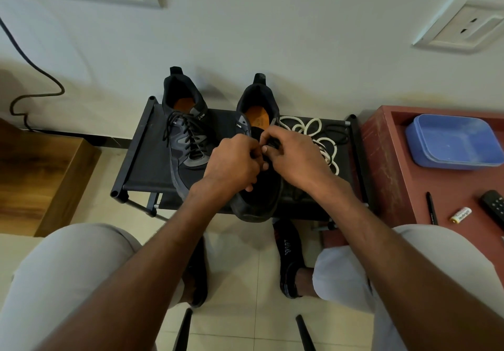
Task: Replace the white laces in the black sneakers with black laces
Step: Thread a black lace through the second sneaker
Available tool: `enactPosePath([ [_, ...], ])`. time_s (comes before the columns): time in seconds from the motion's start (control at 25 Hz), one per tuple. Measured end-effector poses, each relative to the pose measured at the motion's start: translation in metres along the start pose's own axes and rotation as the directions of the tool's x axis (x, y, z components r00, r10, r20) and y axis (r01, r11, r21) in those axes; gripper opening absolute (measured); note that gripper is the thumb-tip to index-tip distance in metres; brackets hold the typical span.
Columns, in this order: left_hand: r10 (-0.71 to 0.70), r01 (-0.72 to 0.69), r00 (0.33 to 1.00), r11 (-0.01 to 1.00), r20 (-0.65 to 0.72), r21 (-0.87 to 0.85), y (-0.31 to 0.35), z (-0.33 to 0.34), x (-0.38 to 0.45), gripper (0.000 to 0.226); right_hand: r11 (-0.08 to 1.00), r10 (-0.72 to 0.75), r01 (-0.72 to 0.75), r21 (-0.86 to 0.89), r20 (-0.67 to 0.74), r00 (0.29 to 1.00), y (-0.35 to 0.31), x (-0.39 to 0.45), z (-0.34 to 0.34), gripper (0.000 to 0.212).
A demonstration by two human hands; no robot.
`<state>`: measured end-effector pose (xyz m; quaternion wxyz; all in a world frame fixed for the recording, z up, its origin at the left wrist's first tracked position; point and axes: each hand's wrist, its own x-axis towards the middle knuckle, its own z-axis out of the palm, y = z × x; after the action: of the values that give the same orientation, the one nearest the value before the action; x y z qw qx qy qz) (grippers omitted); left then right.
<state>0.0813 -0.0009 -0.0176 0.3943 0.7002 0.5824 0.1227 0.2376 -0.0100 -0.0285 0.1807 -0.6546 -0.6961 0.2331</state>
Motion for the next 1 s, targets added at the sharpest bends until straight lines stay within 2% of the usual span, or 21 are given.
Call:
enactPosePath([
  [0.12, -0.048, 0.048, 0.999, 0.999, 0.007, 0.021, 0.005, -0.002, 0.003, 0.003, 0.999, -0.021, 0.016, -0.051, -0.089, 0.996, -0.006, 0.002, 0.004, 0.015],
  [0.28, -0.099, 0.102, 0.995, 0.988, 0.031, -0.113, 0.011, -0.020, 0.002, 0.009, 0.999, -0.003, 0.001, -0.051, -0.032, 0.999, -0.006, 0.006, -0.009, 0.012],
  [0.36, -0.062, 0.051, 0.998, 0.958, -0.029, -0.281, 0.012, -0.044, 0.001, 0.011, 0.997, 0.031, -0.030, -0.070, 0.018, 0.999, -0.005, 0.006, -0.014, 0.014],
  [0.44, -0.008, -0.059, 0.990, 0.881, -0.140, -0.469, 0.011, -0.071, -0.001, 0.012, 0.994, 0.050, -0.047, -0.099, 0.030, 0.998, -0.007, 0.006, -0.015, 0.022],
  [0.48, 0.004, -0.098, 0.982, 0.865, -0.188, -0.492, 0.010, -0.080, -0.002, 0.012, 0.998, 0.046, -0.045, -0.040, 0.024, 0.999, -0.011, 0.008, -0.017, 0.028],
  [0.52, 0.009, -0.110, 0.976, 0.882, -0.217, -0.459, 0.008, -0.082, -0.003, 0.013, 0.993, 0.045, -0.048, 0.108, 0.026, 0.999, -0.016, 0.010, -0.020, 0.034],
  [0.56, 0.019, -0.108, 0.975, 0.912, -0.223, -0.396, 0.007, -0.081, -0.005, 0.014, 0.942, 0.056, -0.072, 0.327, 0.058, 0.997, -0.023, 0.010, -0.025, 0.038],
  [0.6, 0.036, -0.106, 0.976, 0.939, -0.213, -0.328, 0.005, -0.077, -0.004, 0.014, 0.848, 0.061, -0.113, 0.518, 0.116, 0.991, -0.029, 0.009, -0.029, 0.036],
  [0.64, 0.057, -0.111, 0.979, 0.954, -0.194, -0.279, 0.003, -0.074, -0.004, 0.012, 0.758, 0.053, -0.150, 0.635, 0.169, 0.984, -0.035, 0.008, -0.032, 0.028],
  [0.68, 0.077, -0.119, 0.982, 0.960, -0.172, -0.252, 0.002, -0.072, -0.002, 0.010, 0.726, 0.040, -0.157, 0.670, 0.187, 0.982, -0.037, 0.007, -0.033, 0.021],
  [0.8, 0.084, -0.112, 0.989, 0.965, -0.125, -0.237, -0.002, -0.071, 0.002, 0.004, 0.731, 0.107, -0.178, 0.658, 0.147, 0.983, -0.030, 0.006, -0.035, 0.013],
  [0.88, 0.137, -0.138, 0.984, 0.990, -0.113, -0.003, -0.006, -0.065, 0.003, 0.031, 0.813, 0.164, -0.198, 0.547, 0.110, 0.980, -0.022, 0.008, -0.036, 0.012],
  [0.96, 0.183, -0.172, 0.983, 0.932, -0.004, 0.318, -0.005, -0.054, 0.000, 0.057, 0.915, 0.159, -0.188, 0.357, 0.110, 0.981, -0.018, 0.007, -0.033, 0.013],
  [1.0, 0.185, -0.191, 0.981, 0.899, 0.053, 0.393, -0.004, -0.051, -0.002, 0.062, 0.935, 0.150, -0.185, 0.303, 0.133, 0.980, -0.018, 0.006, -0.031, 0.014],
])
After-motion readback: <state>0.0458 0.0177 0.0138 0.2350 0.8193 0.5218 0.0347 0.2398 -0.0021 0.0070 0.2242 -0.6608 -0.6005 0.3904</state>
